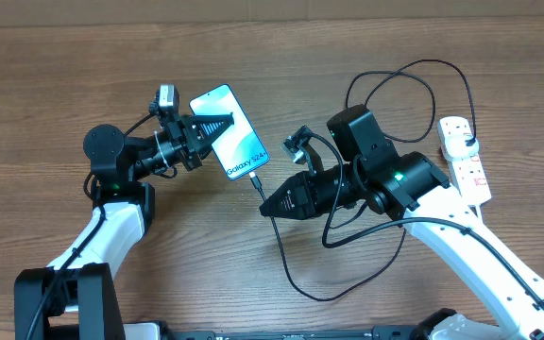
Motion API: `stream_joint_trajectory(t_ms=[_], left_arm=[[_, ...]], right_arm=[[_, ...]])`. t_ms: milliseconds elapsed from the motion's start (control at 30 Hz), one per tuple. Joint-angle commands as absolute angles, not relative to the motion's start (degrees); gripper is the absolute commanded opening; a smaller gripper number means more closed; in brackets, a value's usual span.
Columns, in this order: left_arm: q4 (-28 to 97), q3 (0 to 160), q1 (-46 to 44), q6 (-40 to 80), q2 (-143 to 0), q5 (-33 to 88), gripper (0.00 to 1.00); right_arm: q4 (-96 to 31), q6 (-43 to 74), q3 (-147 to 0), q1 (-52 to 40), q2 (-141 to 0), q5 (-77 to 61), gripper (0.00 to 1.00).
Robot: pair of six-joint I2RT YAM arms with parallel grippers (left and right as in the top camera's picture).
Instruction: Plug charger to phone and switch on socket
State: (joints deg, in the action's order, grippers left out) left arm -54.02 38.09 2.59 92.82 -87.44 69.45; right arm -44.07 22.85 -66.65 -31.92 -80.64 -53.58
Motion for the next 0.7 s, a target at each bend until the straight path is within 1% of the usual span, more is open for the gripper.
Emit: stream_joint_trajectory(t_ms=[0, 667], left_arm=[[-54.7, 39.5, 2.2, 91.3, -87.0, 70.4, 0.04], [-54.7, 39.5, 2.2, 92.8, -87.0, 70.6, 0.04]], right_arm=[[-43.5, 22.3, -67.8, -32.2, -80.6, -53.6, 0.04], [-43.6, 22.3, -67.8, -32.2, -80.6, -53.6, 0.04]])
